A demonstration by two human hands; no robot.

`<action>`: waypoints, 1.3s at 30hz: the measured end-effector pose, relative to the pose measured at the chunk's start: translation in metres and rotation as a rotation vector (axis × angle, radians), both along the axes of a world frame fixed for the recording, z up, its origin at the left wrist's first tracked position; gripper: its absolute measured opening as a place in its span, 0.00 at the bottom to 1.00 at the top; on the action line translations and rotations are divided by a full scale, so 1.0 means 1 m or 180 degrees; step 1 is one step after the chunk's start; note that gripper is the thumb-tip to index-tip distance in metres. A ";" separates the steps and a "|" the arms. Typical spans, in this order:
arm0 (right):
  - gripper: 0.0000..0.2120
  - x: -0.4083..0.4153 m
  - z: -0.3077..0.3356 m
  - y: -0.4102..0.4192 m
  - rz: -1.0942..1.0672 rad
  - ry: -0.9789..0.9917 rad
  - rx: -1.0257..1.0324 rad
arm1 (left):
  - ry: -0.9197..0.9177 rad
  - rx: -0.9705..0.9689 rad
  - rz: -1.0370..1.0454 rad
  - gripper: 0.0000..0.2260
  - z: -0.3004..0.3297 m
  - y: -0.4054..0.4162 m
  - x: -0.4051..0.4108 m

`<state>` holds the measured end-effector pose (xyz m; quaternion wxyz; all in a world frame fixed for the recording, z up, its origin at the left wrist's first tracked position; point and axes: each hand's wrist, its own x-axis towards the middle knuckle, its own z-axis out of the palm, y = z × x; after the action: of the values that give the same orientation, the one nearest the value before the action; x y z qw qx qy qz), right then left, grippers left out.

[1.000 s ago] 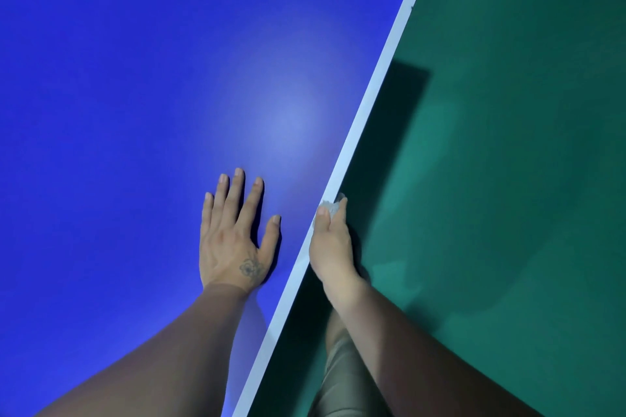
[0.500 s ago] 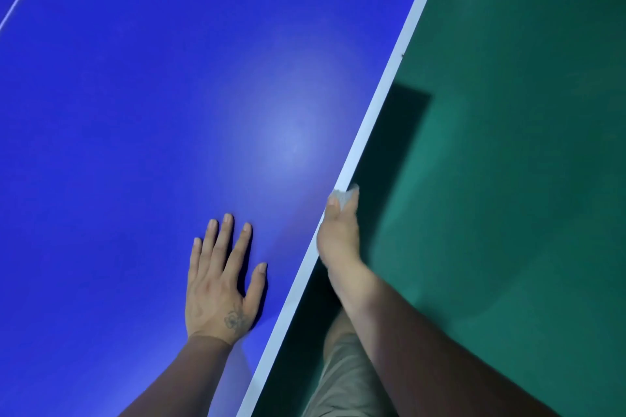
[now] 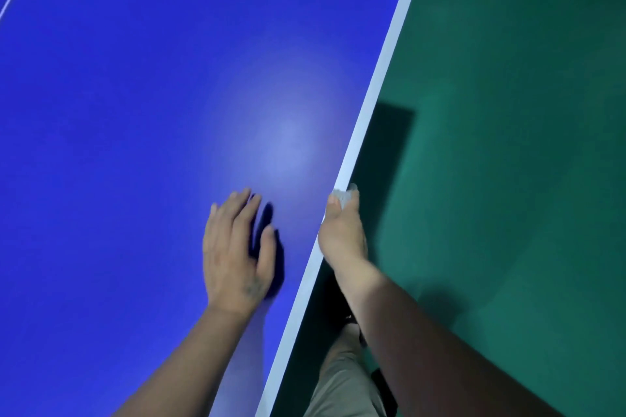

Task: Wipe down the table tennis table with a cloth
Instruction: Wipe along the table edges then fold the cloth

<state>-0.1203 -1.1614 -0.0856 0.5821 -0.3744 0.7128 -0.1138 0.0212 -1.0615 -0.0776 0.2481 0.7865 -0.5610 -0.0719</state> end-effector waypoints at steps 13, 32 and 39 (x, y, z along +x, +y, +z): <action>0.32 -0.007 0.010 -0.001 0.0123 -0.0206 -0.0315 | -0.0197 0.0637 -0.0566 0.27 -0.003 -0.280 -0.032; 0.27 -0.010 -0.015 -0.195 -0.0318 -0.0198 -0.0513 | -0.0654 0.0862 -0.0386 0.28 -0.015 -0.288 -0.047; 0.30 -0.013 -0.010 -0.196 -0.0094 -0.0259 -0.0722 | -0.0553 0.0733 -0.0319 0.27 -0.017 -0.291 -0.048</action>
<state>-0.1337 -1.3571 -0.0957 0.5627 -0.4224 0.6765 -0.2173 -0.0270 -1.3524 -0.0942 0.1029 0.7840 -0.6070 -0.0797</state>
